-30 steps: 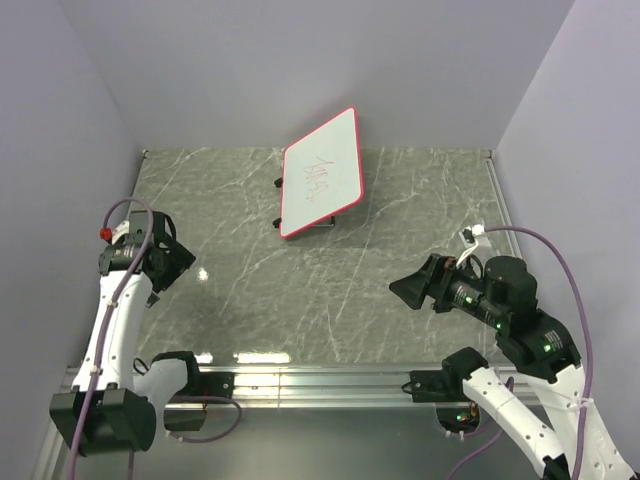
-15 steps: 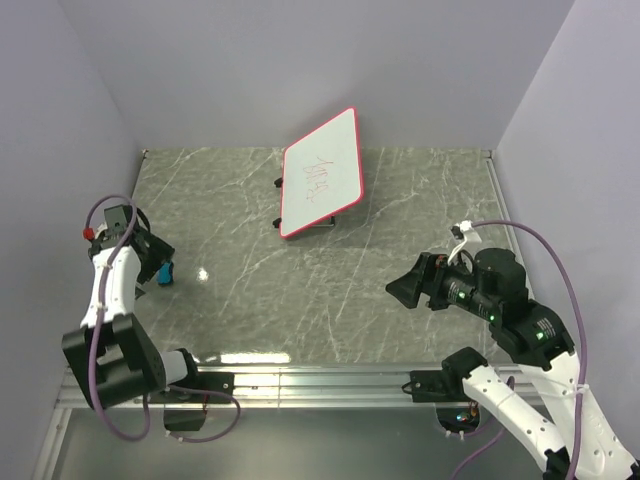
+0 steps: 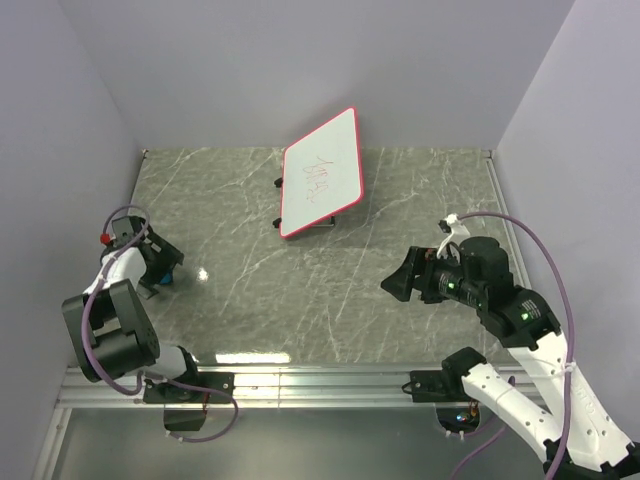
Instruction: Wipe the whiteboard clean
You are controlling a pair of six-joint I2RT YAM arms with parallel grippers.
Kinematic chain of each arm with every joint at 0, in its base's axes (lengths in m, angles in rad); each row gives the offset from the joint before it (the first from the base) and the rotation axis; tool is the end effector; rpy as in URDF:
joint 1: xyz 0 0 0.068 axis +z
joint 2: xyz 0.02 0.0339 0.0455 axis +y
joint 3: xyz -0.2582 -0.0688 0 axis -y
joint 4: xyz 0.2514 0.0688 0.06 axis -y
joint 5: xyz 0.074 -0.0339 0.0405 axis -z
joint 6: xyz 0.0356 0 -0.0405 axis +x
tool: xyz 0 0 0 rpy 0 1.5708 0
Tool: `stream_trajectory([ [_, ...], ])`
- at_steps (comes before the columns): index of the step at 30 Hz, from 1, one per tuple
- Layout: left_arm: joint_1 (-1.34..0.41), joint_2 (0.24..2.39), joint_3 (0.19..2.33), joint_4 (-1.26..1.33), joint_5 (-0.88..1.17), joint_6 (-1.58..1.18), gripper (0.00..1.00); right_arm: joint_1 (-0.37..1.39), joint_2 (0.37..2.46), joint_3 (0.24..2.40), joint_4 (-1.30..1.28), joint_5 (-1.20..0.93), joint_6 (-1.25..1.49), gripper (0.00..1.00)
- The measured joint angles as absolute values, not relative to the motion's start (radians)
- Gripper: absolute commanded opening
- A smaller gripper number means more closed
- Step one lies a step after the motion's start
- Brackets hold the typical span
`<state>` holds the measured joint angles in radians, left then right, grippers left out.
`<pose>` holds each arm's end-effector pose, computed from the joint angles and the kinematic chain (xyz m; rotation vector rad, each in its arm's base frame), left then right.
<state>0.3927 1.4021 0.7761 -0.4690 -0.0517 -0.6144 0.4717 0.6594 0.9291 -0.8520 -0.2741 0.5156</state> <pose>0.2448 0.1034 0.1720 -1.2997 2.3245 -0.0030 0.1138 0.0689 0.3370 -0.1179 2.2547 0.8483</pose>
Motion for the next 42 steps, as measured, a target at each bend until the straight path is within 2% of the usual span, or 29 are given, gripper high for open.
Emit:
stream_trajectory([
  [11, 0.306, 1.467, 0.76, -0.347, -0.03, -0.621, 0.96, 0.472, 0.676, 0.924, -0.821, -0.274, 0.527, 0.95],
  [16, 0.21, 1.553, 0.858, -0.358, -0.004, -0.621, 0.96, 0.472, 0.663, 0.9, -0.805, -0.274, 0.541, 0.95],
  [21, 0.185, 1.608, 0.968, -0.392, 0.007, -0.62, 0.95, 0.472, 0.635, 0.861, -0.797, -0.27, 0.561, 0.94],
  [35, 0.187, 1.612, 1.022, -0.559, -0.205, -0.695, 0.95, 0.472, 0.616, 0.848, -0.785, -0.252, 0.571, 0.95],
  [42, 0.212, 1.65, 1.038, -0.567, -0.245, -0.757, 0.93, 0.472, 0.635, 0.848, -0.787, -0.233, 0.559, 0.95],
])
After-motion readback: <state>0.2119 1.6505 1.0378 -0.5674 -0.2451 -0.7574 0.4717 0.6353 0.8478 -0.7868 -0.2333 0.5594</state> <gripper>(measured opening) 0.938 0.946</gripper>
